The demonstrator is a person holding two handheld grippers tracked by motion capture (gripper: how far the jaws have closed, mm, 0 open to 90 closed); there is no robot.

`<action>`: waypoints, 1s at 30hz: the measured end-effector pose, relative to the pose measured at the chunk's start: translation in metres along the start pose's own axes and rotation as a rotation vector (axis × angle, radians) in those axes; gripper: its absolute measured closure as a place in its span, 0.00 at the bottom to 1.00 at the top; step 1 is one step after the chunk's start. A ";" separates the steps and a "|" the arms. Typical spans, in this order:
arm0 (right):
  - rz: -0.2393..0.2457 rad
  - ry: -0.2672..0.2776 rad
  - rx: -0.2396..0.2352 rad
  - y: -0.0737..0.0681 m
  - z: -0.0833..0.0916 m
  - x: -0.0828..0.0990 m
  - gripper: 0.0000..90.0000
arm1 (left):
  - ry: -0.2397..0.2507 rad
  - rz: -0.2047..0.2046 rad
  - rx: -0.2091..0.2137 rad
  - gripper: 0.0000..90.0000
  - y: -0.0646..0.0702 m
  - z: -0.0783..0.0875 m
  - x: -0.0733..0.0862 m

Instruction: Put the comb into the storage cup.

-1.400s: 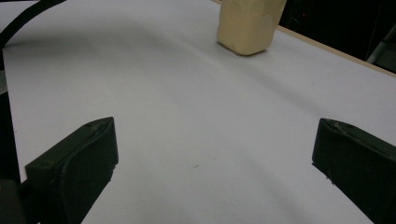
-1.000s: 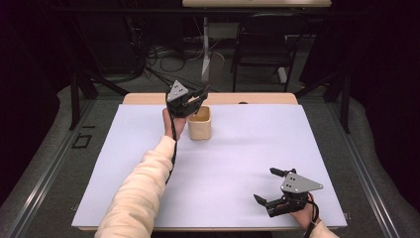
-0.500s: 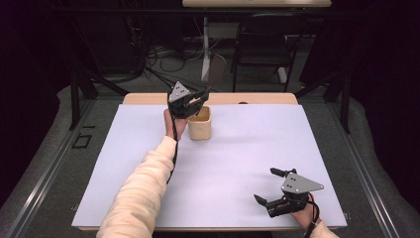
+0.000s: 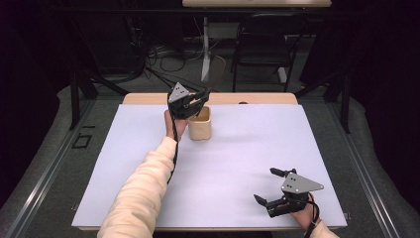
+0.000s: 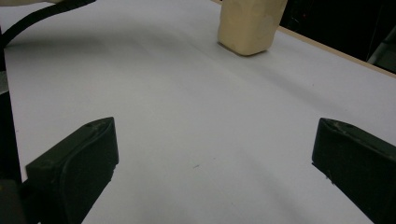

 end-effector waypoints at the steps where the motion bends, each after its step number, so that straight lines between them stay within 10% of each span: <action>1: -0.002 0.002 -0.001 0.000 0.000 0.000 0.00 | 0.000 0.000 -0.001 0.80 0.000 0.000 0.000; 30: 0.000 0.000 -0.001 0.000 0.000 0.000 0.00 | -0.025 0.013 -0.014 0.80 -0.002 0.004 0.014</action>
Point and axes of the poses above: each handheld gripper's, and its own axes: z roughly backward along the jaws, x roughly out of its underside, y roughly to its right, the point moved 1 cm from there along -z, roughly forward along the jaws, and after that the axes turned 13 degrees about x, right-handed, at the moved point
